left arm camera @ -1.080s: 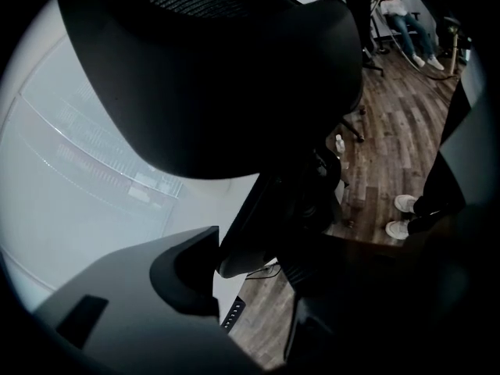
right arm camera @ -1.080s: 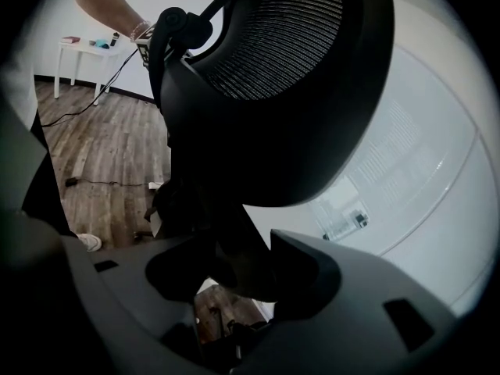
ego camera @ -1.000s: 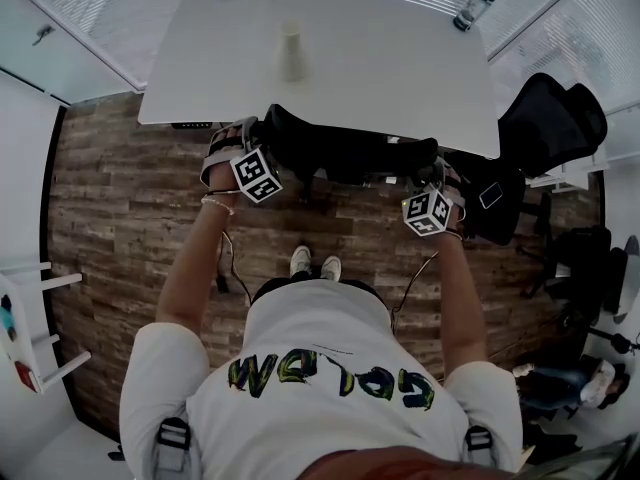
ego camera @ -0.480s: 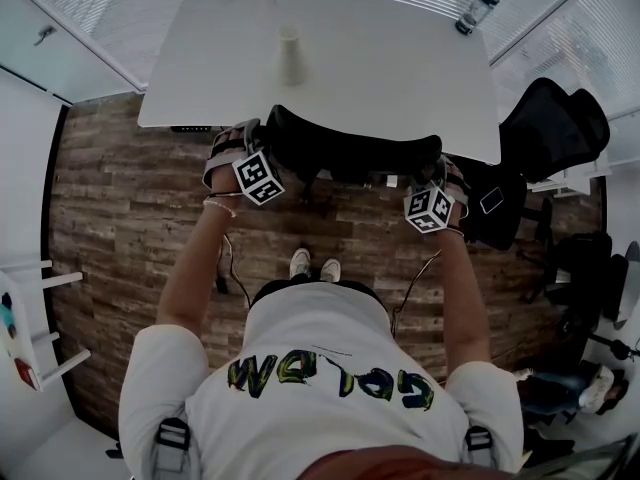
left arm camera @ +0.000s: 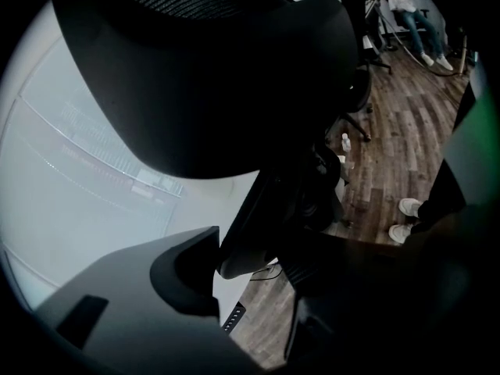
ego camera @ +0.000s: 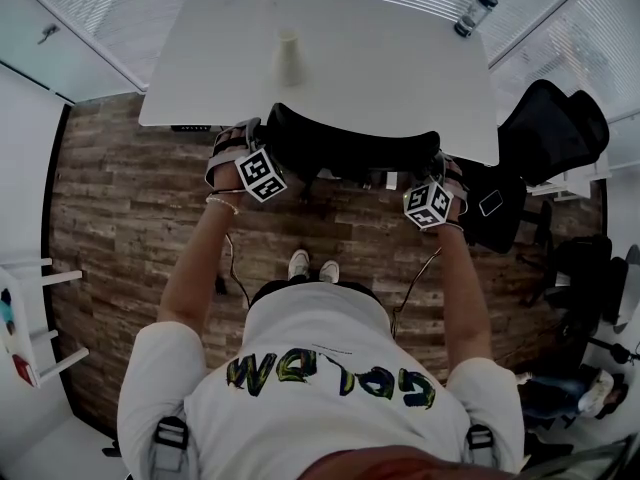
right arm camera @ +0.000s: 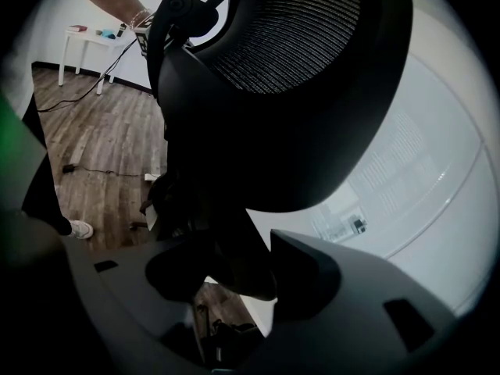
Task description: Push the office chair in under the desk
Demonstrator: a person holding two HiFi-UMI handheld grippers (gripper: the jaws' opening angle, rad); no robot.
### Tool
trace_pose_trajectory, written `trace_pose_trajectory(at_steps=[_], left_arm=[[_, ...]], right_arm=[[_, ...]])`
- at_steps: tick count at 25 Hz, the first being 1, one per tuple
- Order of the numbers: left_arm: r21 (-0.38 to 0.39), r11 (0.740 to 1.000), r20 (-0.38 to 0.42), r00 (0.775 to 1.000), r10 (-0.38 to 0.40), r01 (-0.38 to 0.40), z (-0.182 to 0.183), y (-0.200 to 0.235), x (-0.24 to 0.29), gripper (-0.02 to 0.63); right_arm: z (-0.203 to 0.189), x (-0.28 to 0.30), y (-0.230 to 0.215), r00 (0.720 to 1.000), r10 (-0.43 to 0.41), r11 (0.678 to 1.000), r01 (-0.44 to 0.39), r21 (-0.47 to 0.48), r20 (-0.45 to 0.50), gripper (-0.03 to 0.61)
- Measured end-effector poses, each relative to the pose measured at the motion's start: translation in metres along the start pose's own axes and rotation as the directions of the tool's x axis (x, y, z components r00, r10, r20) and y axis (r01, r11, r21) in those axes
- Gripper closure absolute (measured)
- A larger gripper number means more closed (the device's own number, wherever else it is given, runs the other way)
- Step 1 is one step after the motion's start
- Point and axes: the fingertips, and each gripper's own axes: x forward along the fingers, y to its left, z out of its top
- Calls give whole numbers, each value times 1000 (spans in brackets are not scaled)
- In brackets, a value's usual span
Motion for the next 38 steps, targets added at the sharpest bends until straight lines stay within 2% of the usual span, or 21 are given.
trace_pose_trajectory(at_steps=[4, 6, 11, 15, 19, 22, 24, 26, 29, 32, 34, 38], left_arm=[[-31, 1000, 44, 999, 4, -3, 2, -3, -2, 378], [-69, 998, 68, 998, 14, -10, 4, -4, -5, 350], [-219, 976, 110, 994, 29, -5, 6, 1, -32, 355], [-381, 924, 152, 988, 38, 23, -4, -5, -53, 404], [-523, 848, 232, 972, 41, 90, 3, -9, -81, 423], [-611, 776, 320, 945, 66, 153, 22, -4, -109, 469], [-659, 725, 382, 919, 96, 198, 36, 4, -130, 500], [-684, 692, 432, 893, 128, 232, 48, 12, -151, 535], [-701, 660, 485, 859, 163, 271, 64, 21, -176, 570], [-712, 620, 540, 821, 186, 328, 83, 27, -201, 594], [-707, 613, 569, 799, 195, 354, 96, 30, -216, 601], [-683, 613, 623, 755, 204, 398, 120, 34, -242, 603]], right_arm=[[3, -4, 2, 999, 21, 996, -25, 91, 44, 333], [6, -11, 1, 998, 29, 988, -37, 152, 55, 310], [10, -35, -9, 998, -2, 968, -15, 252, 65, 348], [12, -63, -14, 994, -32, 914, -13, 406, 103, 382], [25, -89, -18, 983, -58, 832, -50, 552, 176, 419], [39, -112, -23, 972, -80, 775, -79, 627, 222, 442], [54, -128, -26, 963, -97, 753, -95, 651, 253, 450], [70, -145, -29, 950, -116, 732, -115, 671, 290, 464], [95, -166, -34, 930, -138, 701, -152, 697, 342, 487], [116, -184, -41, 912, -157, 691, -173, 702, 379, 509], [130, -195, -44, 900, -161, 692, -189, 697, 404, 514], [157, -215, -45, 883, -157, 714, -208, 668, 442, 522]])
